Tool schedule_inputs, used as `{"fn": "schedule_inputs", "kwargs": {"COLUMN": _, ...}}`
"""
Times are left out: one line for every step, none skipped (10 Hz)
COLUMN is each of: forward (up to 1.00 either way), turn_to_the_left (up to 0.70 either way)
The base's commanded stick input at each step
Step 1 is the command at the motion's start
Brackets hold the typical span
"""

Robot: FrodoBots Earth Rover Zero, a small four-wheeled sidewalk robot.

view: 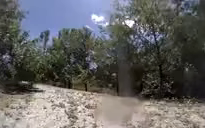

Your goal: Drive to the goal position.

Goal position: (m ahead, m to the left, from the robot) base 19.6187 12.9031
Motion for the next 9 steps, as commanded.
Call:
{"fn": "schedule_inputs", "kwargs": {"forward": 0.85, "turn_to_the_left": 0.0}}
{"fn": "schedule_inputs", "kwargs": {"forward": 0.85, "turn_to_the_left": 0.0}}
{"fn": "schedule_inputs", "kwargs": {"forward": 0.85, "turn_to_the_left": 0.0}}
{"fn": "schedule_inputs", "kwargs": {"forward": 0.85, "turn_to_the_left": 0.0}}
{"fn": "schedule_inputs", "kwargs": {"forward": 0.85, "turn_to_the_left": 0.0}}
{"fn": "schedule_inputs", "kwargs": {"forward": 0.85, "turn_to_the_left": 0.0}}
{"fn": "schedule_inputs", "kwargs": {"forward": 0.85, "turn_to_the_left": 0.0}}
{"fn": "schedule_inputs", "kwargs": {"forward": 0.85, "turn_to_the_left": 0.0}}
{"fn": "schedule_inputs", "kwargs": {"forward": 0.85, "turn_to_the_left": 0.0}}
